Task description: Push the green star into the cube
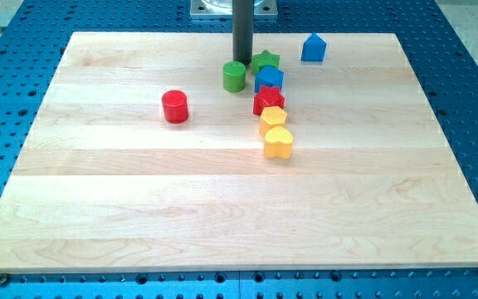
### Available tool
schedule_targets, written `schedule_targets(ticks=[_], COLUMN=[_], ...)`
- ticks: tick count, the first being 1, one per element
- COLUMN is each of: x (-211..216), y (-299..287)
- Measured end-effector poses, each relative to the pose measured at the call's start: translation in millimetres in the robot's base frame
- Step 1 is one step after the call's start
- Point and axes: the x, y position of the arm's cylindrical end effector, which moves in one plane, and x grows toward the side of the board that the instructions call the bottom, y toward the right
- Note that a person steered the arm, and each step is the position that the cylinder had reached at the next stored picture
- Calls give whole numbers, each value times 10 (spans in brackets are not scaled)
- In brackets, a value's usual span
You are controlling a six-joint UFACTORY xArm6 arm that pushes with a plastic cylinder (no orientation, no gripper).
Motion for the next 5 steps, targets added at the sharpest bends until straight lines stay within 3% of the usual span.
schedule_targets(ticks=[1, 2, 3, 4, 5], x=[15, -255, 207, 329, 318], y=[327, 430, 430, 721, 1488])
